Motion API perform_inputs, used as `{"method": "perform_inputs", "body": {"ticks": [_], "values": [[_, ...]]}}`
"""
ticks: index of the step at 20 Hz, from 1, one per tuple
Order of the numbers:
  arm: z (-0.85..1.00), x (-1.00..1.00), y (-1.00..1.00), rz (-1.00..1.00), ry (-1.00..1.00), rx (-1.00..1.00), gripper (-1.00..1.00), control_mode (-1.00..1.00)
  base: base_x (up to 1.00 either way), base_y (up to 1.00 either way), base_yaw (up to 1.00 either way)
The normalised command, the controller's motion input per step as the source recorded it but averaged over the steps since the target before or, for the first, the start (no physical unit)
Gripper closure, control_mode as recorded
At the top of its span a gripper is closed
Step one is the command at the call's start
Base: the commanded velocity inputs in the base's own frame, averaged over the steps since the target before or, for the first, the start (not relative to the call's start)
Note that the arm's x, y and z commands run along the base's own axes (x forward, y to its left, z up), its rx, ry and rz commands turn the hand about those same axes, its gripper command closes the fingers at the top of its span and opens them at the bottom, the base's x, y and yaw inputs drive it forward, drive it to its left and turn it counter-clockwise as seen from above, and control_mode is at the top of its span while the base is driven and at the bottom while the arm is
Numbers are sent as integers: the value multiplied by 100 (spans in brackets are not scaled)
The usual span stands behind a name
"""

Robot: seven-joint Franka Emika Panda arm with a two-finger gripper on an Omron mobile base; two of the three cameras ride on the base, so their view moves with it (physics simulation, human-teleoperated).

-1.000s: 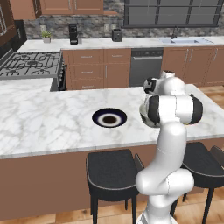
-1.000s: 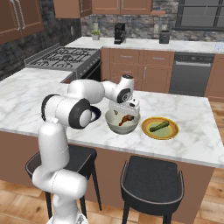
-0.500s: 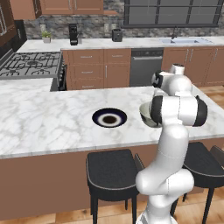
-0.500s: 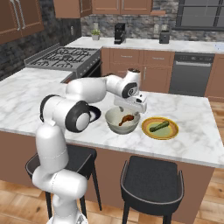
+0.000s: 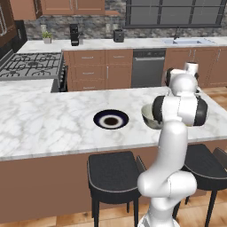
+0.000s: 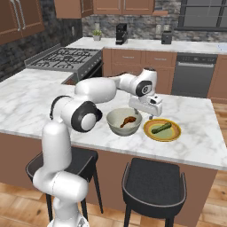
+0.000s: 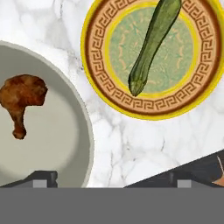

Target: Pick the chicken drumstick and squash from their plates and place them in the bowl. Then put the bowl in the fridge.

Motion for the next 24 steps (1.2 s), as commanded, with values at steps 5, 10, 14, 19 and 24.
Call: {"method": "perform_inputs", "body": {"ticks": [5,10,14,19,24], "values": [[0,19,-41,-38,13,0,-100,-100,0,0,0],[-6,5,-34,-33,5,1,-100,-100,0,0,0],[-20,-13,-25,-28,-1,1,-100,-100,0,0,0],[-23,-14,-24,-15,-4,0,-100,-100,0,0,0],[-27,-15,2,-3,-7,-14,-100,-100,0,0,0]]}}
